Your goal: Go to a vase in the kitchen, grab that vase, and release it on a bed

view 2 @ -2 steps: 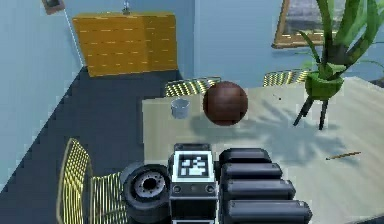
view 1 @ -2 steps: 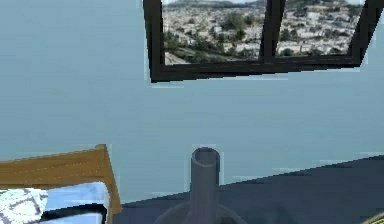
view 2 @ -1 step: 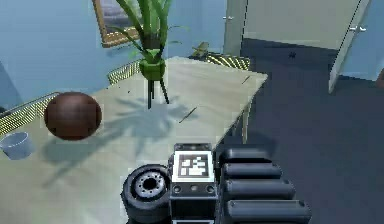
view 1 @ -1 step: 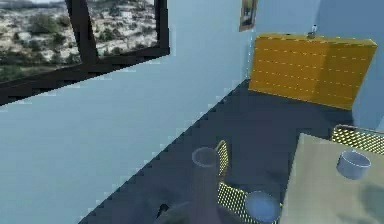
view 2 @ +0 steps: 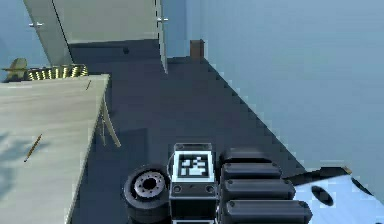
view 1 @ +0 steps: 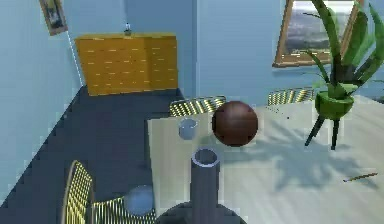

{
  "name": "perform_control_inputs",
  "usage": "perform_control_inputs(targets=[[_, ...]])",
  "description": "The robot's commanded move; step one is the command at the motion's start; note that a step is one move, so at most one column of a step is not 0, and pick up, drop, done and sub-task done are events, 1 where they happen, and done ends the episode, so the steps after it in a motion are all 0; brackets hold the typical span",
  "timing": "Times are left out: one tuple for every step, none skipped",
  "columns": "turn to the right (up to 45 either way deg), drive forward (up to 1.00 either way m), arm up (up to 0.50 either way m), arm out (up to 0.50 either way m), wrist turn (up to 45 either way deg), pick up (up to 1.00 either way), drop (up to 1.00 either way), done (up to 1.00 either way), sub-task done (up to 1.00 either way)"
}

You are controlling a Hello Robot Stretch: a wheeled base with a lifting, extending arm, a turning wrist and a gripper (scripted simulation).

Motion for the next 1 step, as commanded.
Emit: perform_control_inputs(targets=[[45.0,0.0,0.0,0.0,0.0,0.0,0.0,0.0,0.0]])
